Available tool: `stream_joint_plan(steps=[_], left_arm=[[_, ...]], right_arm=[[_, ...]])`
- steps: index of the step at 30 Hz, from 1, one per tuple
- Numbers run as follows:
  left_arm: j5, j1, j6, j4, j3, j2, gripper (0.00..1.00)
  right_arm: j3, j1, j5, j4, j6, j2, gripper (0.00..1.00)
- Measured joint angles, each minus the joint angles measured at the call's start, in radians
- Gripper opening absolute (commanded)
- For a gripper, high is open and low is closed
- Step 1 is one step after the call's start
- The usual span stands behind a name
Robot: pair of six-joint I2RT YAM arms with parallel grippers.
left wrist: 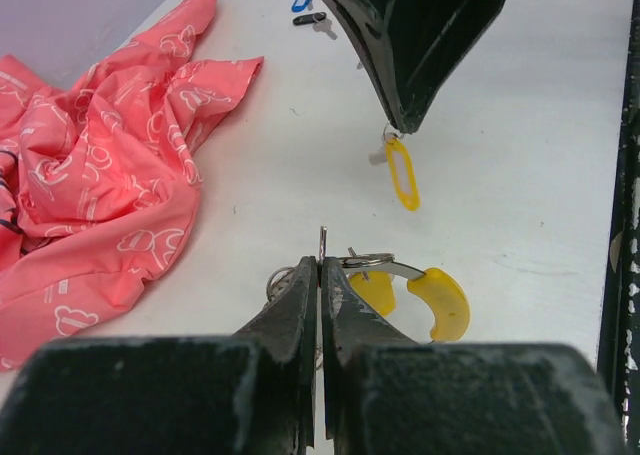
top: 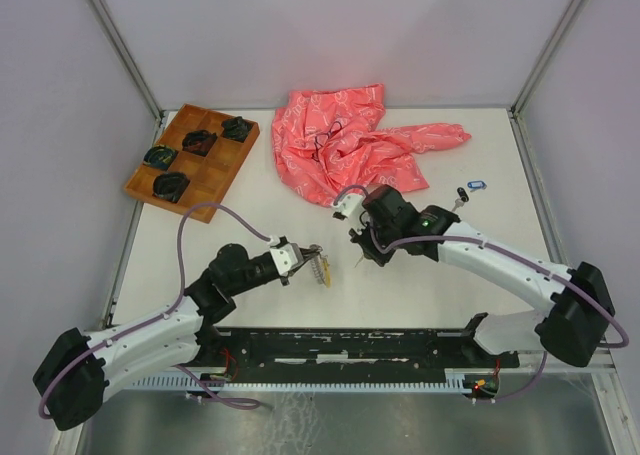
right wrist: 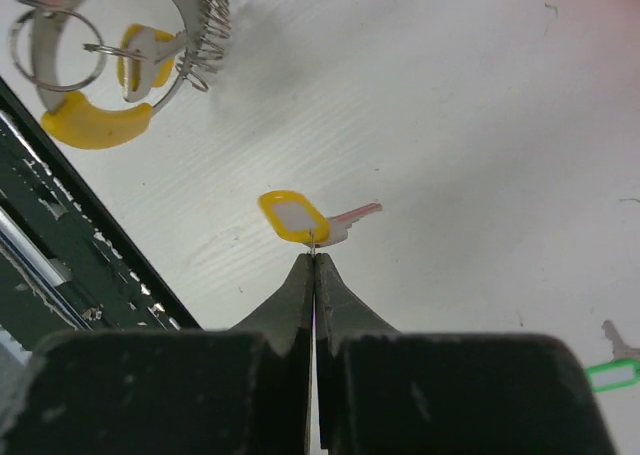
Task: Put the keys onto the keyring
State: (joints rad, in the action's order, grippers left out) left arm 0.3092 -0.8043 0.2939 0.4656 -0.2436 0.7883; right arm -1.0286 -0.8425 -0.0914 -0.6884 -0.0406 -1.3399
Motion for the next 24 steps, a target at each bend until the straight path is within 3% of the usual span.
stream_joint_plan(steps=[11,24], left_arm=[[0.124,0.000,0.093,0.001,-0.014,0.031,0.03],[0.246,0.000,0.193,0.008,-0.077,0.113,0.03]], right_arm=[[-0.001,-0.004,-0.145,-0.018,-0.170,0.123,0.01],[0.031,-0.089,-0.139,0.050,-0.386,0.266,0.01]])
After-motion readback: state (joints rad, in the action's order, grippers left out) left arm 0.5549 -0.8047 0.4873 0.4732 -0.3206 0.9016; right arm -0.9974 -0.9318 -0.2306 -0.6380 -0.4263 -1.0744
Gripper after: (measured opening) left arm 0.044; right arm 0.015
